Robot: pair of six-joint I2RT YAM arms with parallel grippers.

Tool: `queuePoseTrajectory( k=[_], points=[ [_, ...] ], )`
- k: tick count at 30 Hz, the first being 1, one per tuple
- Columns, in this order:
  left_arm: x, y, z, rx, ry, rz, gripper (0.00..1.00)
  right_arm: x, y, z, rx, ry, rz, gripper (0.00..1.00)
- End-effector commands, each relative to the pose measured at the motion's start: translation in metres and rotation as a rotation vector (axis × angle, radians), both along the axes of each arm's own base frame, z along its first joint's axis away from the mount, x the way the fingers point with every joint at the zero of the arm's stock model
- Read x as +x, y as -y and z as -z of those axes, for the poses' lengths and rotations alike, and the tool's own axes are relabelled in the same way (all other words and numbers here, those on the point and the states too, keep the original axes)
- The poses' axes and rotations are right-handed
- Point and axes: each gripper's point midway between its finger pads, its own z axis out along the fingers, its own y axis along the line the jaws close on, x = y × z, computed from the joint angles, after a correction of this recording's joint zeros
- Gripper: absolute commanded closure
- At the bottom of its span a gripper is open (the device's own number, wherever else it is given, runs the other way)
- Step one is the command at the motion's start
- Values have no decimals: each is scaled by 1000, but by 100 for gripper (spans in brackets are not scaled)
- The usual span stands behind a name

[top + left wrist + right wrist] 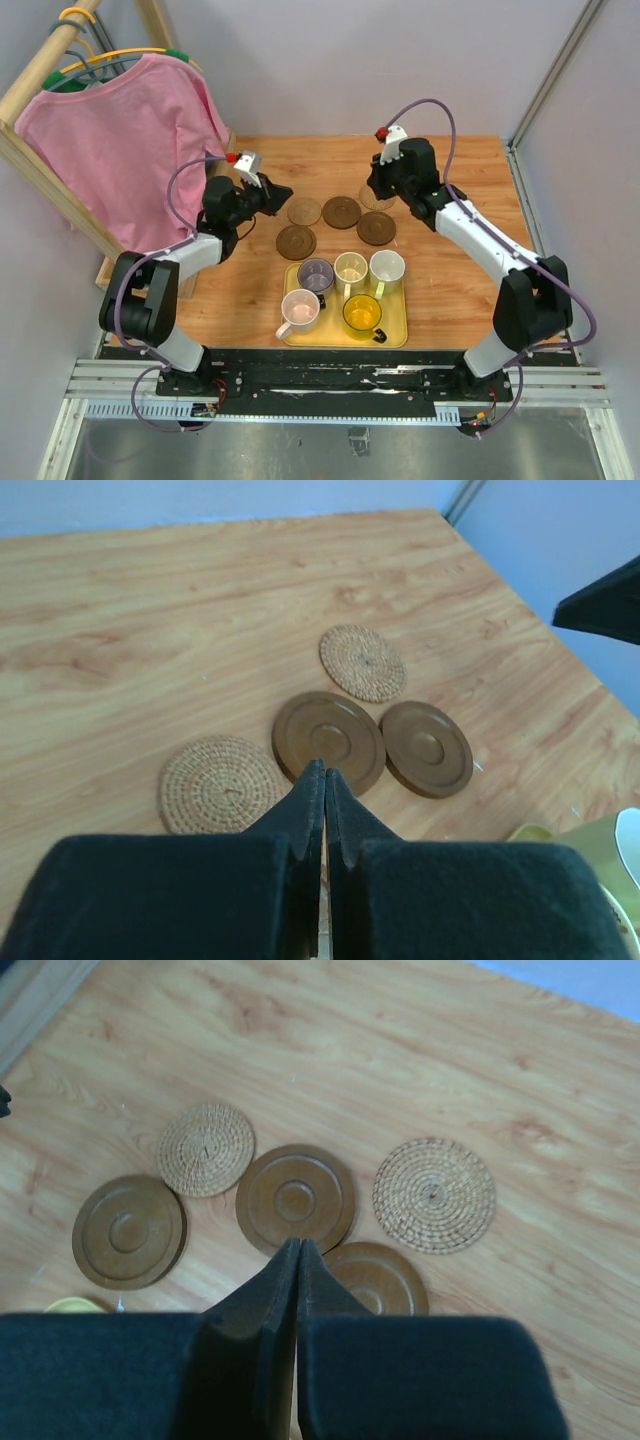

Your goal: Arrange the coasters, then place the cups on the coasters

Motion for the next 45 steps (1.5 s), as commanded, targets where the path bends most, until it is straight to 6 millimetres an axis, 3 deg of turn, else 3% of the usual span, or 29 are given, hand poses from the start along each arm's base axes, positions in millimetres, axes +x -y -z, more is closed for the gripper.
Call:
queuePoseTrajectory(
  k=[1, 7, 14, 19, 28, 45],
  points=[
    [-7, 19, 16, 18, -25, 69, 99, -5, -17, 27, -29, -94, -81, 97],
    [-7, 22, 54, 81, -100, 23, 87, -9, -41, 79, -45, -245, -132, 99],
    [14, 19, 90, 159, -191, -28, 99, -4, -68, 107, -64, -313, -187, 99],
    [21, 26, 110, 183, -235, -7, 99, 2, -79, 125, -77, -351, -206, 99],
    [36, 35, 132, 218, -298, -2, 99, 10, -81, 164, -117, -420, -189, 99],
    [48, 43, 181, 301, -582, 30, 92, 39, -75, 191, -176, -497, -121, 99]
  ],
)
